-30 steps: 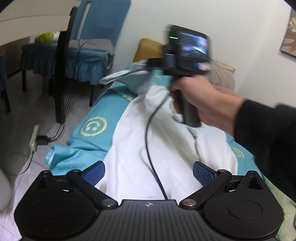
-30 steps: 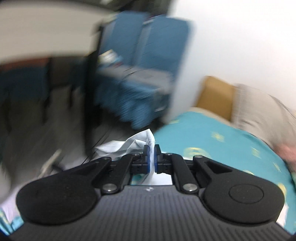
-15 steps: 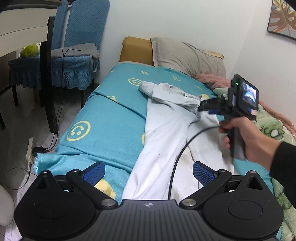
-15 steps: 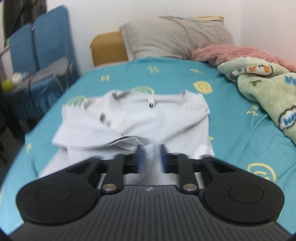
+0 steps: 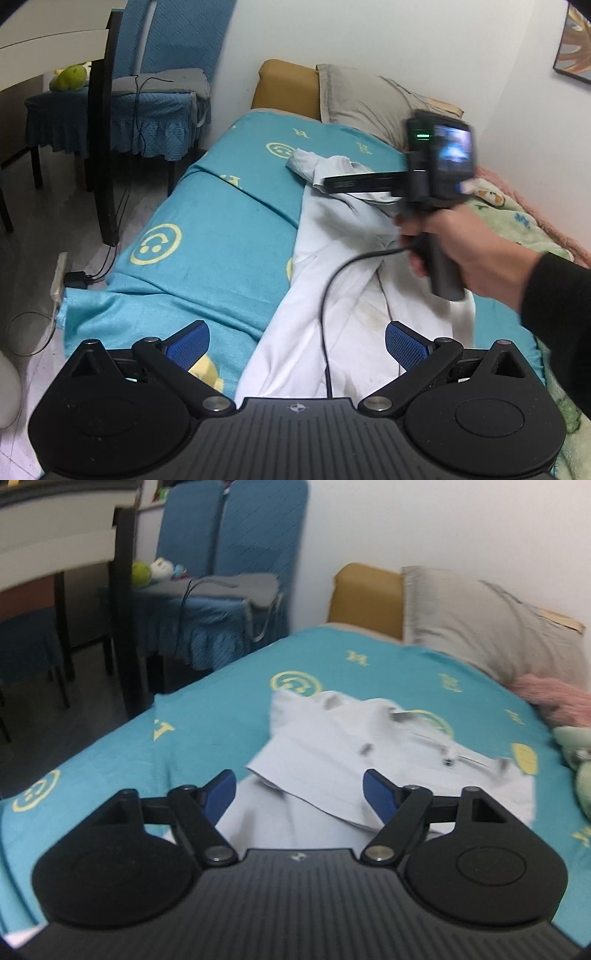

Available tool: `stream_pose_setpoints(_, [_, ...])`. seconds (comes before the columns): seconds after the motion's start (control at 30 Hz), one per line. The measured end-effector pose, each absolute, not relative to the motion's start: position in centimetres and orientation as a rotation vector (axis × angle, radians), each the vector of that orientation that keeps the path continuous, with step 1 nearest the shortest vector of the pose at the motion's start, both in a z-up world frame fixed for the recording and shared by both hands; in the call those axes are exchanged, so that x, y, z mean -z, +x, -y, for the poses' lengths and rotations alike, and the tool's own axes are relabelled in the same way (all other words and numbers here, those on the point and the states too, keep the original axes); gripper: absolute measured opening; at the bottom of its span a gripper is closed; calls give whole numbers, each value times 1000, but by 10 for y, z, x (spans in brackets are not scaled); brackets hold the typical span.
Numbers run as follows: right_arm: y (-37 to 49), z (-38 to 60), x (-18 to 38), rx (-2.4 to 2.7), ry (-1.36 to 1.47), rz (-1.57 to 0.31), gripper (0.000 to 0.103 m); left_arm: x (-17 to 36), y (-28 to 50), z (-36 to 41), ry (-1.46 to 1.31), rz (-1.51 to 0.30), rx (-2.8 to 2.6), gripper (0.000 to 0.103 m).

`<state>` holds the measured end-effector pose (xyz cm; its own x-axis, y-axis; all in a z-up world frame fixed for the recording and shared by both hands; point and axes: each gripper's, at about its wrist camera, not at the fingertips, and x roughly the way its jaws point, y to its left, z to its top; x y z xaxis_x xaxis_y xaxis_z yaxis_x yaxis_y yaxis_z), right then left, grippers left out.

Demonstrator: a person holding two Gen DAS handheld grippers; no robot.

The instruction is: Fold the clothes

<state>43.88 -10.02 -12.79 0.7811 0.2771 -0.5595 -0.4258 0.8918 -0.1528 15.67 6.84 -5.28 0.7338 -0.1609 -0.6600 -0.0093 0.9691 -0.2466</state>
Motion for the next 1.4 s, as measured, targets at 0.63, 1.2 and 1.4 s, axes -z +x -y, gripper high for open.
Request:
stream_pose_setpoints(0.63, [506, 153, 95, -25, -72, -449, 6, 46, 158, -80, -364, -653, 91, 103])
stream_pose_setpoints(1.2, [497, 207, 121, -28, 117, -492, 83, 58, 168, -77, -289, -687, 45, 103])
stream_pose_setpoints(1.4, [408, 209, 68, -104, 131, -471, 83, 46, 154, -80, -274, -649, 25, 103])
